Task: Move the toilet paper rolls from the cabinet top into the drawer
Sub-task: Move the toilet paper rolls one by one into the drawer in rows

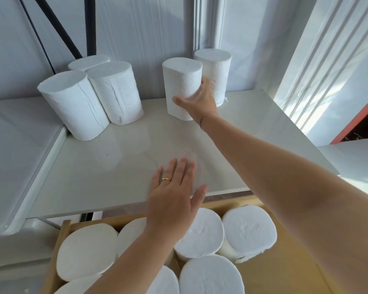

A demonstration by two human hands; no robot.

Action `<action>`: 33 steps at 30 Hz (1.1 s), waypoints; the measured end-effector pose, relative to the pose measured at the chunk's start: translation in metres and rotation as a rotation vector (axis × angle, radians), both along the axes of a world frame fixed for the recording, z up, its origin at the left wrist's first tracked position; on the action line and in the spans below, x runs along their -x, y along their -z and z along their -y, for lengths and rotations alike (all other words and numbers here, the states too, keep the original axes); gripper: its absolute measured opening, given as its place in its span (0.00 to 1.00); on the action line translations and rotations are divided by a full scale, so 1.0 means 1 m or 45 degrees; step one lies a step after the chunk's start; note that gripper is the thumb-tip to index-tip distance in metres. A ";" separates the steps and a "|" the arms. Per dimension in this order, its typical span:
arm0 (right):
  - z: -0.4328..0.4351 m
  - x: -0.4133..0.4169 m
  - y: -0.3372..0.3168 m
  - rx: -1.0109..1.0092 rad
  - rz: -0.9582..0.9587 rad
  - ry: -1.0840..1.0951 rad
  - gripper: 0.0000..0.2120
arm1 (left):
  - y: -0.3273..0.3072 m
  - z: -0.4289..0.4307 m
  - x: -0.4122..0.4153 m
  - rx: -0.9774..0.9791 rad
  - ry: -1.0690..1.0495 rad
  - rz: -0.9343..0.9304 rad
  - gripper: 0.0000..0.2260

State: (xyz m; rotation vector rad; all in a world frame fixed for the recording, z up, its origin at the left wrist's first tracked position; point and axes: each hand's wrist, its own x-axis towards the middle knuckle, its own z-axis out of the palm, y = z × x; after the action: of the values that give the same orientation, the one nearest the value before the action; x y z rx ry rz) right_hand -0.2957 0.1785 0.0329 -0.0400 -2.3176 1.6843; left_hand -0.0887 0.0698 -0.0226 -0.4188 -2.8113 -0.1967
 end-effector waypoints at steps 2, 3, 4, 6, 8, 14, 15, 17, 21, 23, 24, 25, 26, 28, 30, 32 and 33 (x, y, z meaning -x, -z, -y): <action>0.003 -0.002 0.001 -0.014 -0.006 0.009 0.36 | 0.001 0.000 0.000 0.001 0.004 -0.001 0.26; 0.003 -0.004 0.000 -0.029 -0.005 0.012 0.36 | 0.001 0.001 0.000 -0.001 0.007 -0.002 0.26; 0.002 -0.007 -0.001 -0.045 -0.005 0.004 0.35 | 0.001 0.001 0.000 -0.003 0.011 -0.006 0.26; -0.004 -0.016 -0.003 -0.087 -0.012 -0.038 0.34 | 0.002 0.002 -0.001 -0.004 0.016 -0.014 0.26; -0.016 -0.033 -0.003 -0.132 -0.011 -0.082 0.33 | 0.001 0.003 -0.003 0.010 0.025 -0.013 0.26; -0.078 -0.106 -0.008 -0.170 0.023 -0.238 0.39 | -0.001 -0.005 -0.028 -0.051 0.153 0.007 0.29; -0.092 -0.121 -0.010 -0.183 0.040 -0.272 0.39 | 0.000 -0.008 -0.035 -0.060 0.186 0.025 0.29; -0.120 -0.153 -0.016 -0.203 0.103 -0.348 0.34 | 0.004 -0.016 -0.049 -0.053 0.249 0.078 0.30; -0.176 -0.219 -0.023 -0.122 0.252 -0.509 0.27 | 0.014 -0.032 -0.065 -0.016 0.336 0.213 0.36; -0.200 -0.249 -0.025 -0.045 0.319 -0.590 0.30 | 0.017 -0.038 -0.066 -0.029 0.351 0.257 0.37; -0.210 -0.263 -0.024 -0.024 0.341 -0.634 0.30 | 0.018 -0.041 -0.066 -0.044 0.348 0.288 0.36; -0.220 -0.277 -0.023 -0.016 0.357 -0.679 0.29 | 0.019 -0.042 -0.065 -0.053 0.345 0.320 0.35; -0.228 -0.290 -0.020 -0.022 0.383 -0.713 0.29 | 0.020 -0.042 -0.064 -0.054 0.342 0.348 0.34; -0.240 -0.311 -0.013 -0.039 0.452 -0.790 0.30 | 0.022 -0.043 -0.063 -0.043 0.332 0.381 0.32; -0.243 -0.324 -0.004 -0.085 0.551 -0.858 0.30 | 0.022 -0.045 -0.063 -0.029 0.313 0.388 0.31; -0.236 -0.328 0.005 -0.188 0.645 -0.939 0.32 | 0.021 -0.047 -0.063 -0.016 0.293 0.382 0.31; -0.230 -0.327 0.011 -0.267 0.682 -0.976 0.34 | 0.021 -0.047 -0.063 -0.020 0.296 0.370 0.31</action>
State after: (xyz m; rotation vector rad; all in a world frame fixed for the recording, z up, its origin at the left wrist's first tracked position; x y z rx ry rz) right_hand 0.0315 0.4084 0.0221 0.5772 -3.1790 1.8947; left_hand -0.0255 0.1171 -0.0433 -0.7709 -3.0345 -0.3553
